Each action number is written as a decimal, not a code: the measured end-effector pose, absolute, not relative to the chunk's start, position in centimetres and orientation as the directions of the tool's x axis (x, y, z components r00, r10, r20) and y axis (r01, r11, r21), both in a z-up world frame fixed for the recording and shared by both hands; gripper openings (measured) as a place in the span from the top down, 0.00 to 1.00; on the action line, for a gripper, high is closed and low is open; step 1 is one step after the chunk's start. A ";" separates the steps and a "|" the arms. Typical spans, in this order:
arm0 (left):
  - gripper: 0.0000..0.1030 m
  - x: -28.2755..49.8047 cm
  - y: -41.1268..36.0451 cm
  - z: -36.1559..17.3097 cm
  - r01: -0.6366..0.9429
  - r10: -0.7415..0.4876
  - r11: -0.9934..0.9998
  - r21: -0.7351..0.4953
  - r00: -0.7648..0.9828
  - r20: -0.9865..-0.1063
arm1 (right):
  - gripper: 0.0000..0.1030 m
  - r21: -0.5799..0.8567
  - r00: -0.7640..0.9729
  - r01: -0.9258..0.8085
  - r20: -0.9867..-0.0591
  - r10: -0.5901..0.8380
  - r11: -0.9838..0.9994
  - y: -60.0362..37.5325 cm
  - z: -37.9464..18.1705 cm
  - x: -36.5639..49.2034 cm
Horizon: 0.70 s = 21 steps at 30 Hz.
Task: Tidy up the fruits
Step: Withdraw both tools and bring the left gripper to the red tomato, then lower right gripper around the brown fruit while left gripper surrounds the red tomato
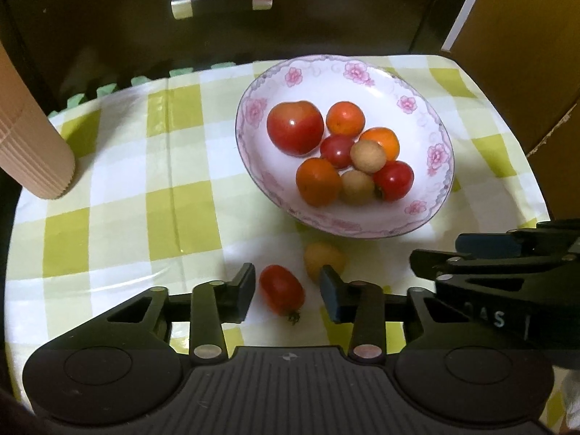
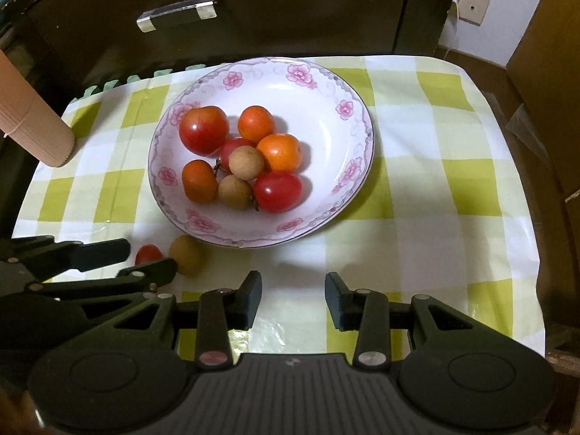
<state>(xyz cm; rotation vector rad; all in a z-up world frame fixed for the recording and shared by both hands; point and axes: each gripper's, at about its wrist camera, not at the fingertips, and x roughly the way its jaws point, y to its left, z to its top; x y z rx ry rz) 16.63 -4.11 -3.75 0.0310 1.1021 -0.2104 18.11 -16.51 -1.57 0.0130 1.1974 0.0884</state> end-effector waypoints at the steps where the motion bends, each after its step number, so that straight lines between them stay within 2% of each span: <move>1: 0.63 16.6 -4.2 -3.8 0.187 -0.145 0.980 -0.068 0.437 -0.888 | 0.64 0.059 0.362 -0.062 -0.929 0.078 0.996 -16.4 -1.5 18.2; 3: 0.67 16.6 -4.2 -3.9 0.195 -0.136 0.979 -0.054 0.435 -0.890 | 0.64 0.063 0.365 -0.068 -0.927 0.084 0.996 -16.0 -1.3 18.4; 21: 0.70 16.1 -1.5 -3.3 0.202 -0.155 0.977 -0.071 0.438 -0.885 | 0.63 0.107 0.361 -0.058 -0.925 0.121 0.993 -13.5 -1.5 19.1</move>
